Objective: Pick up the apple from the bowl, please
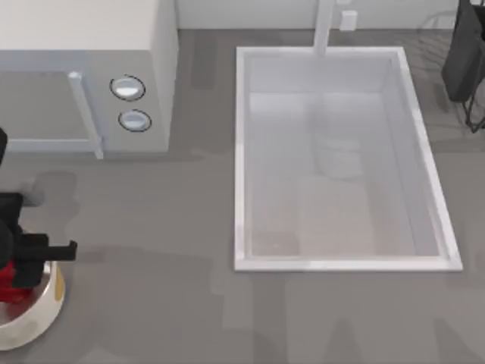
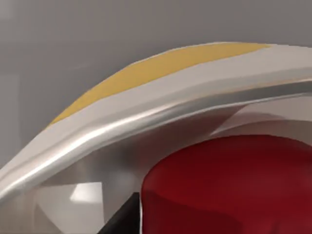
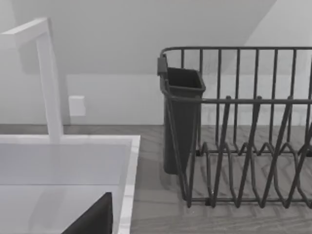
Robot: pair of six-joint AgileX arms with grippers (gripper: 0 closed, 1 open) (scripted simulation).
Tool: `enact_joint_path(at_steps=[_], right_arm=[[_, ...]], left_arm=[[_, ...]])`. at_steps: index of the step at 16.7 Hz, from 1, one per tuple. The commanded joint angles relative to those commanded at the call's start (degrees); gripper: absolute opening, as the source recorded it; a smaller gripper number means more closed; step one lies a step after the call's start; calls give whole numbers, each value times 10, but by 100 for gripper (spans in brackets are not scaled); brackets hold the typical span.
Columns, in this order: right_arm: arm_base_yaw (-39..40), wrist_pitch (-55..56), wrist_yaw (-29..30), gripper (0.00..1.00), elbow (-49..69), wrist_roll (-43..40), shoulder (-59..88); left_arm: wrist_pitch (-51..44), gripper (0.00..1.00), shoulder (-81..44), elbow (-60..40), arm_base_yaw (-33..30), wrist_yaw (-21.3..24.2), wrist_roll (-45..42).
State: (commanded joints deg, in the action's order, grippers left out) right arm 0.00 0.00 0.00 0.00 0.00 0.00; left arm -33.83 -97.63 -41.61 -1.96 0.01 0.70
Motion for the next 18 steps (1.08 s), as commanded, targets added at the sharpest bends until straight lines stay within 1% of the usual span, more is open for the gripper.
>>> enact_joint_path(at_steps=[4,17,18], right_arm=[[0,0,0,100,0,0,0],[0,0,0,100,0,0,0],[0,0,0,100,0,0,0]], left_arm=[[4,100,-3,3,0,0,0],[4,2,-3,3,0,0,0],[4,0,-3,3,0,0,0]])
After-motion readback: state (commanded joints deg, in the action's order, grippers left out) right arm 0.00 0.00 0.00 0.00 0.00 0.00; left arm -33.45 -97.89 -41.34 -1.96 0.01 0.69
